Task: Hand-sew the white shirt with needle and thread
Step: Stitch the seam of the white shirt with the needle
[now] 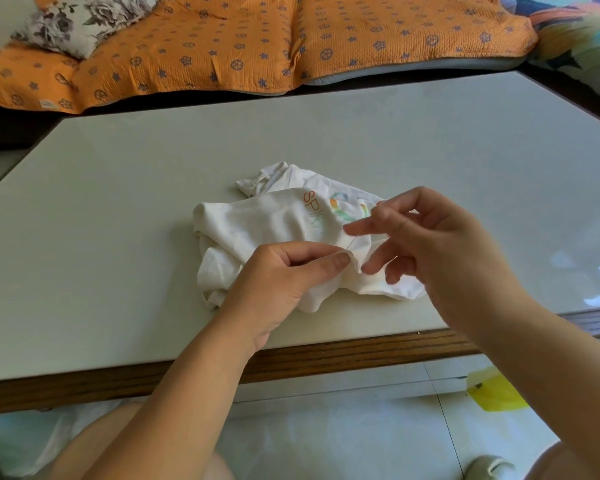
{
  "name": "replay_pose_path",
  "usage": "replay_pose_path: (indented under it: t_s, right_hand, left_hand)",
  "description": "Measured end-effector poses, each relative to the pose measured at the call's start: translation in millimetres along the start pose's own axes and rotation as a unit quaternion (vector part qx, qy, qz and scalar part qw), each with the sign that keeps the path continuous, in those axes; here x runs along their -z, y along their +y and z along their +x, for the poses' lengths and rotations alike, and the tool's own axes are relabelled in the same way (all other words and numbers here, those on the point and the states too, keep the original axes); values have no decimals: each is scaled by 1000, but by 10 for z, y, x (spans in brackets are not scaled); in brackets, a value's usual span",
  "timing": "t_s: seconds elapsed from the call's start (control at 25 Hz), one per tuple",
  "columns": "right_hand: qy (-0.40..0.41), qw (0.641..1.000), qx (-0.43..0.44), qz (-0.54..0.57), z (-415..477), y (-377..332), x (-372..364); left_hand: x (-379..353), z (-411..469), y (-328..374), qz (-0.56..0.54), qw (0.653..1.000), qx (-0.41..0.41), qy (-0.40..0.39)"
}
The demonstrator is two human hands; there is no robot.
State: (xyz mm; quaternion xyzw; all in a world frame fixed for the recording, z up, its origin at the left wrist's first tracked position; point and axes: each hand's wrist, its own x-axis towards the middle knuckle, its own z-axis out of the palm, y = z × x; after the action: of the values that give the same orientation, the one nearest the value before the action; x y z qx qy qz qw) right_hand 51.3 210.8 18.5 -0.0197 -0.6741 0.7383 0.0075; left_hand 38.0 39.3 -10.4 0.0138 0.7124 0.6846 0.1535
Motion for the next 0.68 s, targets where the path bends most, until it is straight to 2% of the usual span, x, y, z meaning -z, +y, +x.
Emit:
replay_pose_path:
  t_s: [0.08, 0.2, 0.32, 0.4, 0.48, 0.6, 0.68]
  right_hand:
    - [11, 990, -60, 124, 67, -63, 64]
    - [24, 952, -133, 275, 168, -108, 184]
    - [34, 934, -126, 332, 261, -131, 282]
    - [43, 942, -86, 320, 314, -131, 343]
    - [64, 962, -39, 263, 372, -123, 402]
    - [130, 983, 18, 127, 471, -109, 469]
    - [174, 982, 63, 24, 517, -92, 515]
  left_hand:
    - [6, -5, -8, -5, 1000, 4, 1]
    - [16, -12, -1, -13, 1000, 2, -7]
    - [17, -9, 0, -17, 1000, -4, -8]
    - [18, -7, 0, -19, 1000, -3, -8]
    - [27, -8, -4, -17, 1000, 1, -9]
    - [36, -25, 7, -2, 1000, 13, -11]
    - [32, -47, 33, 6, 1000, 23, 2]
